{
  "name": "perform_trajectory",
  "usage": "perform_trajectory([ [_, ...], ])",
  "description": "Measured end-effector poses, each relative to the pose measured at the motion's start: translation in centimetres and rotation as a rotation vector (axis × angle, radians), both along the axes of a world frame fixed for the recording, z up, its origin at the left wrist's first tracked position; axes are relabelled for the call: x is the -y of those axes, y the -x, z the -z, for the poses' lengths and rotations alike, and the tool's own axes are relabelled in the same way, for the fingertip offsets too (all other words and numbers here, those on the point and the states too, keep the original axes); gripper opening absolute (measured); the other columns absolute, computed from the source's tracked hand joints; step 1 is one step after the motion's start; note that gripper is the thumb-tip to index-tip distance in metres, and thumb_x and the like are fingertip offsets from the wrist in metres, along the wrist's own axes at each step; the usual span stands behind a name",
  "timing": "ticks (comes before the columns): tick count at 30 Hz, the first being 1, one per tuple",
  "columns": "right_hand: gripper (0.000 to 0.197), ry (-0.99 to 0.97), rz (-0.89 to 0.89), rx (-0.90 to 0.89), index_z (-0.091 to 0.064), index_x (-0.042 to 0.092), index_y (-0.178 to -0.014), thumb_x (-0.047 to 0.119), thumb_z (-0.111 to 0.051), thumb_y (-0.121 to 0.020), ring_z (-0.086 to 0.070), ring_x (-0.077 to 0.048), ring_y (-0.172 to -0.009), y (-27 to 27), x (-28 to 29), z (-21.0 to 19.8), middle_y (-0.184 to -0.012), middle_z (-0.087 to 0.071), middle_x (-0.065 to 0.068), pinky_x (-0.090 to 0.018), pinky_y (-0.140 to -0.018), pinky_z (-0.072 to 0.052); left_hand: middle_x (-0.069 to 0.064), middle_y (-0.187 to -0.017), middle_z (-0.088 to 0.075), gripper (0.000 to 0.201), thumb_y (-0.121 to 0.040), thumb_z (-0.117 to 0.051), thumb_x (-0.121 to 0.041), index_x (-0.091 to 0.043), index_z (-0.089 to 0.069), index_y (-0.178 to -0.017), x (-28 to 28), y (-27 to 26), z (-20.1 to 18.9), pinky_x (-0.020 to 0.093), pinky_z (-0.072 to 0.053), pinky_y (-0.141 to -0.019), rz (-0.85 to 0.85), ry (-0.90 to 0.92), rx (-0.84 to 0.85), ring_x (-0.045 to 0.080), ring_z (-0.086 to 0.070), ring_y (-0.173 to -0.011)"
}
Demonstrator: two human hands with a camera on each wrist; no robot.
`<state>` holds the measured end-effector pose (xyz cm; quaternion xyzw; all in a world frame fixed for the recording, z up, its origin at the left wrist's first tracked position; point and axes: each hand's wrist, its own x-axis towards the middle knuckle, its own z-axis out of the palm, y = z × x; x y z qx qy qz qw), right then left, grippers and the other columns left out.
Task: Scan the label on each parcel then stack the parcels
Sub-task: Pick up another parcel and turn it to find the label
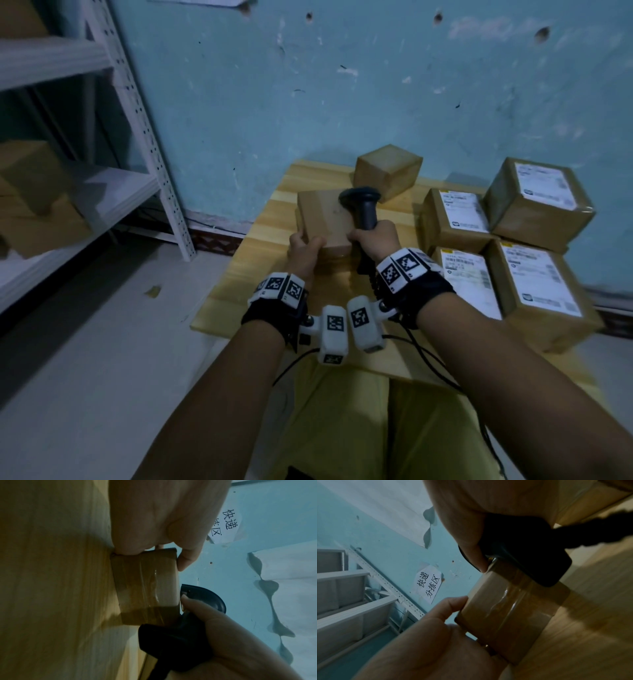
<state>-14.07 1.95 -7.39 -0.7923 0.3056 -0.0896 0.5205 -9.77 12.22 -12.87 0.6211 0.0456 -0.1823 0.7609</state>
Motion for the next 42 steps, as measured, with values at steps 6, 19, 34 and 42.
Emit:
perform_trajectory([
  [6,0.041,0.015,0.084,-0.004,-0.051,-0.002,-0.119,0.011,-0.067,-0.083,-0.058,-0.035,-0.104,0.5,-0.2,0.3,-0.115,-0.060,-0.020,-0.040,-0.086,-0.050,0.025,-0.137,-0.040,0.054,-0.084,-0.058,0.002,-0.013,-0.027,-0.125,-0.6,-0.1,0.7,0.049,-0.041,-0.103,-0.011,0.040,-0.007,0.036,-0.046,-0.123],
  [19,0.040,-0.029,0.004,0.064,-0.053,-0.004,-0.117,0.009,-0.066,-0.082,-0.057,-0.034,-0.107,1.4,0.4,-0.3,-0.114,-0.060,-0.020,-0.036,-0.085,-0.045,0.013,-0.114,-0.062,0.057,-0.082,-0.066,-0.035,-0.005,-0.051,-0.128,-2.3,-0.7,0.2,0.038,-0.052,-0.083,0.133,0.139,-0.156,0.029,-0.059,-0.106],
  [34,0.020,-0.257,-0.077,0.308,-0.053,0.010,-0.102,0.012,-0.064,-0.086,-0.059,-0.026,-0.095,2.4,0.3,0.7,-0.099,-0.059,-0.012,-0.040,-0.089,-0.050,0.011,-0.131,-0.053,0.098,-0.064,-0.078,-0.050,-0.011,-0.029,-0.141,-1.5,0.5,-2.1,0.036,-0.058,-0.065,0.022,0.080,-0.026,0.030,-0.059,-0.112],
  [42,0.009,-0.486,-0.127,0.315,-0.054,0.014,-0.088,0.014,-0.063,-0.088,-0.061,-0.025,-0.076,2.4,0.8,0.1,-0.085,-0.058,-0.009,-0.040,-0.067,-0.054,0.011,-0.133,-0.046,0.054,-0.089,-0.057,-0.037,-0.028,-0.028,-0.134,-1.3,1.3,-2.4,0.049,-0.050,-0.070,0.006,0.455,-0.164,0.034,-0.049,-0.117],
])
